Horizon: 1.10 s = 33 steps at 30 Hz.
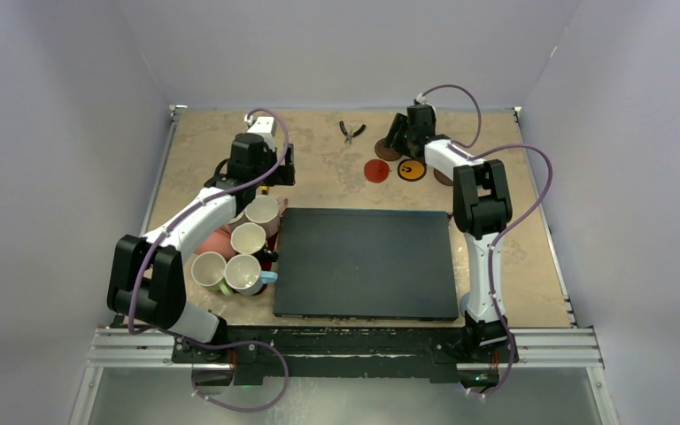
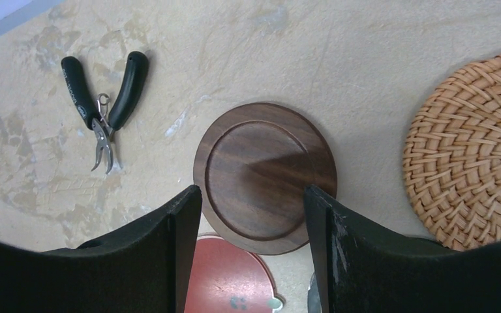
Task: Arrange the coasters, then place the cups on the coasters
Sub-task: Move the coaster to the center of the board.
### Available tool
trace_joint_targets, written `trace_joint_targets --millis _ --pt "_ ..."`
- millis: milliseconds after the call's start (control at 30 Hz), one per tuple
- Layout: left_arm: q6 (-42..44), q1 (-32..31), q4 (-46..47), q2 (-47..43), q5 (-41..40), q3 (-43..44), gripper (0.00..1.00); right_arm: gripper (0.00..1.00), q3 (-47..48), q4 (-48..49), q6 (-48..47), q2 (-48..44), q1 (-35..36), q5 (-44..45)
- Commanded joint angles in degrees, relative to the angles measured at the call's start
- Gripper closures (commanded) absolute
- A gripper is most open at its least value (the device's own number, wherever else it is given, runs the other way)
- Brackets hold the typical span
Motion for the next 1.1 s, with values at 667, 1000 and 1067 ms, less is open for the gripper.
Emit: trace_joint_targets --millis 667,1000,1067 --pt "-0.35 -0.30 1.96 -2.08 1.14 0.76 0.06 0.24 1.16 -5.88 -8.41 -4.42 0.03 -6.02" --pt "-0.59 -0.32 3.10 -3.30 0.05 -0.19 0.06 0.08 -5.32 -4.06 -17.97 -13.38 7.06 0.73" --pt "-0.68 -0.30 3.53 -4.01 -0.68 -0.71 0.06 0.07 -4.27 -6.53 -19.07 -12.77 8.73 4.61"
